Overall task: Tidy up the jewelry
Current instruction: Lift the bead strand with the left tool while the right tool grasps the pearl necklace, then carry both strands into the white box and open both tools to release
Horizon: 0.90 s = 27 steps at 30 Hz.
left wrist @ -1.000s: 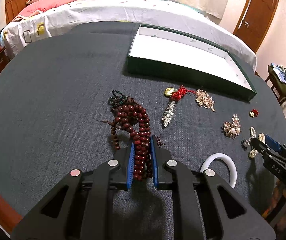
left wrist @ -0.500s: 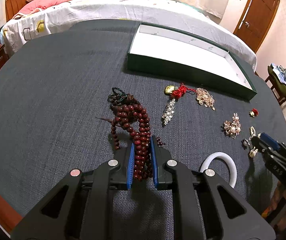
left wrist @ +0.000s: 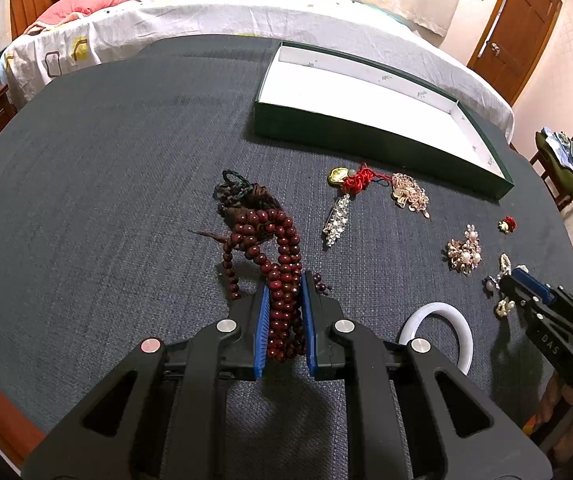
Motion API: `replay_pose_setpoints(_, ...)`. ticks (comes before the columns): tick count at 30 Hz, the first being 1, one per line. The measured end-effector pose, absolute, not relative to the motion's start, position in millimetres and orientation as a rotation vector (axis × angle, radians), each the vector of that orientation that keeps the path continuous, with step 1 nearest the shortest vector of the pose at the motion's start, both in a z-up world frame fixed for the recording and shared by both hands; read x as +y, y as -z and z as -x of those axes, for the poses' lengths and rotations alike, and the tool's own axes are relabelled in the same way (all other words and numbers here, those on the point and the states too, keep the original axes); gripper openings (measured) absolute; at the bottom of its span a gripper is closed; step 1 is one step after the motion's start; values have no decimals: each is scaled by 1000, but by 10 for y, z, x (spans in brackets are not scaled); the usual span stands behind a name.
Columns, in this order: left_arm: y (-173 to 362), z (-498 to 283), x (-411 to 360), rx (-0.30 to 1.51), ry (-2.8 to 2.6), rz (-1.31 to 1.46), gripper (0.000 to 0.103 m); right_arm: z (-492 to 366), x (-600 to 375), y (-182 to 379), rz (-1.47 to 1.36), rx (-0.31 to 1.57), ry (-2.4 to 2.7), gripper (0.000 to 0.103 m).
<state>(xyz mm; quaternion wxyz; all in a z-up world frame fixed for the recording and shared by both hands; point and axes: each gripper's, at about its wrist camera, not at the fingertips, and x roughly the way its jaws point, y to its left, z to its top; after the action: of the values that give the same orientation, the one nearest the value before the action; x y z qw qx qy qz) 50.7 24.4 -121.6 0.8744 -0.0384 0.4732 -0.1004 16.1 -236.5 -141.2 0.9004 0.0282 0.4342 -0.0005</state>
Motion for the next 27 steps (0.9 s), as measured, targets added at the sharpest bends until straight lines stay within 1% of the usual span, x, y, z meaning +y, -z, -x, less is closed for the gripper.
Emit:
replay_pose_setpoints(1,1220,-504,242,989,210,80,15,-156,-2380,1412,-61,898,1,25)
replay_pose_setpoints(5,1229,-503,234,992,211,81,15,-130,-2400,1409,-65,896,-9,17)
replay_pose_setpoints(9,1231,-493,221,994,212,77,15,-115,-2418,1407,-78,889,-10,14)
replay_pose_setpoints(16,1196,-477,210,986,214,81,15,-61,-2457,1276,-98,846,-4,14)
replay_pose_setpoints(27,900,-416,144,928,250,97,15,68,-2602,882,-147,744,7,14)
